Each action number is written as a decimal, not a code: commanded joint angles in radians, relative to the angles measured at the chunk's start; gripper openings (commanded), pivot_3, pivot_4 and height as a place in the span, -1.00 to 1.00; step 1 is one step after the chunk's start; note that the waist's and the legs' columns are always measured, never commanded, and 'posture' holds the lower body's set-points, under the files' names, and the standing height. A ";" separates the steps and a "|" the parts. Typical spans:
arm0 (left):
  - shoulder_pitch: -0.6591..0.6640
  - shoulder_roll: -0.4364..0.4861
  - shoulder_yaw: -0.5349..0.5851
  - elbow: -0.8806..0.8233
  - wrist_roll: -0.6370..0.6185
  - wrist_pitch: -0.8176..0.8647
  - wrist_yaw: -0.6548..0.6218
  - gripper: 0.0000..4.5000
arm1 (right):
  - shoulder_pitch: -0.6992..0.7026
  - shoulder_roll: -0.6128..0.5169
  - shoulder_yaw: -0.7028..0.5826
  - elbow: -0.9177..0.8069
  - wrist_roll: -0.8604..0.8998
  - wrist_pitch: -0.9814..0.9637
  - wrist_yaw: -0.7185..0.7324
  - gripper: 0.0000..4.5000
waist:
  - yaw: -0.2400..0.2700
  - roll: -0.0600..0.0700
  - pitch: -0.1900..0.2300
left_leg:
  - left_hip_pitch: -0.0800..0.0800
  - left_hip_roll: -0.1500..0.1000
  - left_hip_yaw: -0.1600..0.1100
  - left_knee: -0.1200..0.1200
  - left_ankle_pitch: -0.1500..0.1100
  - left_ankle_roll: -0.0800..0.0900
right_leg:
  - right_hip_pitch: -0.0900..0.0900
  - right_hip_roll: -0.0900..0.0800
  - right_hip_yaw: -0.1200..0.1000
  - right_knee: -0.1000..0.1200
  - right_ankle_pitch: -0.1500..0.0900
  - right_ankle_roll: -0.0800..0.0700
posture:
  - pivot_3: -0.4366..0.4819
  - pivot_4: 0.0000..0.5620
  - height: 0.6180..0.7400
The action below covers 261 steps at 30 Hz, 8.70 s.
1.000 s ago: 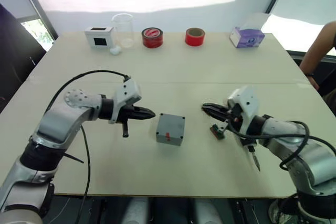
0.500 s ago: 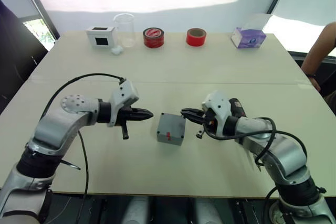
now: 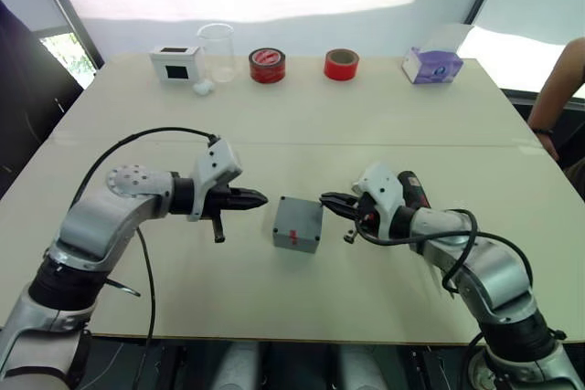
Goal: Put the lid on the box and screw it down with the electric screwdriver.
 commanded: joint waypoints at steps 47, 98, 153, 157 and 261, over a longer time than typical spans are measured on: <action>-0.129 -0.090 -0.056 0.041 0.001 -0.056 -0.063 -1.00 | -0.111 -0.016 -0.288 -0.022 0.130 0.197 -0.040 0.52 | 0.000 0.000 0.000 | 0.000 0.000 0.000 0.000 0.000 0.000 | 0.000 0.000 0.000 0.000 0.000 0.000 | -0.05 -0.47 1.00; -0.110 -0.083 -0.151 -0.194 0.035 -0.045 -0.033 -1.00 | -0.532 -0.477 0.424 0.640 0.039 0.736 0.356 0.32 | -0.005 -0.003 0.000 | 0.000 0.001 0.002 0.002 -0.001 0.002 | 0.001 -0.001 0.001 -0.001 -0.001 -0.001 | -0.05 -0.47 1.00; -0.096 -0.129 -0.208 0.204 0.200 -0.199 -0.096 -1.00 | -0.082 0.311 -0.202 -0.037 0.263 -0.047 -0.166 -0.23 | -0.022 0.010 0.008 | -0.015 0.000 0.003 0.003 0.002 -0.002 | -0.018 0.001 0.004 0.006 0.001 0.002 | -0.05 -0.47 1.00; -0.094 -0.132 -0.201 0.199 0.195 -0.195 -0.090 -1.00 | -0.068 0.299 -0.188 -0.024 0.244 -0.068 -0.161 -0.23 | -0.022 0.010 0.008 | -0.015 0.000 0.003 0.003 0.002 -0.002 | -0.017 0.001 0.004 0.006 0.001 0.002 | -0.05 -0.47 1.00; -0.143 -0.096 -0.160 0.002 -0.010 -0.036 -0.241 -1.00 | -0.263 -0.492 -0.401 0.484 0.619 0.894 -0.245 -0.23 | -0.029 0.012 0.008 | -0.006 -0.002 0.006 -0.002 -0.002 0.004 | -0.006 -0.005 0.003 -0.003 -0.001 0.000 | -0.05 -0.47 1.00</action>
